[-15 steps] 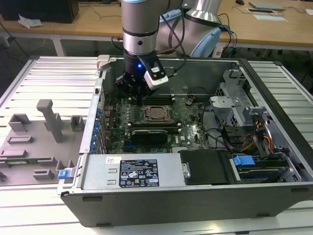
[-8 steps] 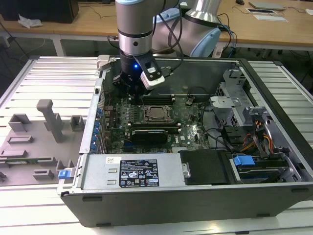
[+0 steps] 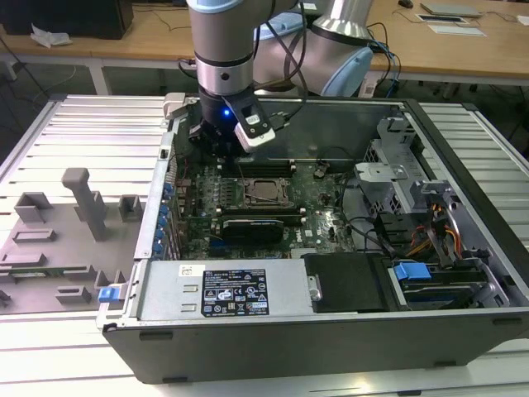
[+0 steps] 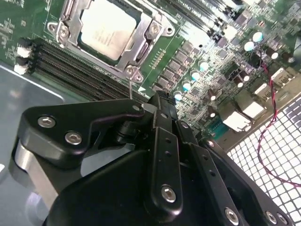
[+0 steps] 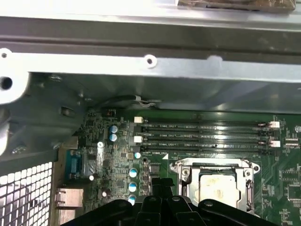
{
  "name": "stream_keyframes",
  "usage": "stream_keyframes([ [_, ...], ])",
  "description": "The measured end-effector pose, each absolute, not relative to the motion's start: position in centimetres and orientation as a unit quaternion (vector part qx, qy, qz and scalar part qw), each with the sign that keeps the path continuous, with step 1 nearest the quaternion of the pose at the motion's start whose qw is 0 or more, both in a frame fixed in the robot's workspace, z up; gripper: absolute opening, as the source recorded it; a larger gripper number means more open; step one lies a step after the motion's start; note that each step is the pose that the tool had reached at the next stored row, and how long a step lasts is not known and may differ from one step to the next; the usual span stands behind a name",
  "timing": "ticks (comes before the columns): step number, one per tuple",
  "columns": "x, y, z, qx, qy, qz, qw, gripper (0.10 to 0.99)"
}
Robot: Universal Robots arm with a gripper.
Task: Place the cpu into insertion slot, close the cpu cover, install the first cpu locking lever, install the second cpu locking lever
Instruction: 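Install the first cpu locking lever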
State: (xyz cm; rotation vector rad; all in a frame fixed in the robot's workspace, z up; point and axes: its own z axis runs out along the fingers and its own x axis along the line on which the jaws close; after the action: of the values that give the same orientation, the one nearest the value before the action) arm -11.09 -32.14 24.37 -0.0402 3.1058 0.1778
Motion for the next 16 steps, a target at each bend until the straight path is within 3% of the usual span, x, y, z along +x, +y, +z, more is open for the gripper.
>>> stream_keyframes([
  [11, -11.90, -32.14, 24.37, -0.014, 0.992, 0.119, 0.033, 0.106],
  [16, -11.88, -32.14, 24.37, -0.014, 0.992, 0.123, 0.034, 0.106],
])
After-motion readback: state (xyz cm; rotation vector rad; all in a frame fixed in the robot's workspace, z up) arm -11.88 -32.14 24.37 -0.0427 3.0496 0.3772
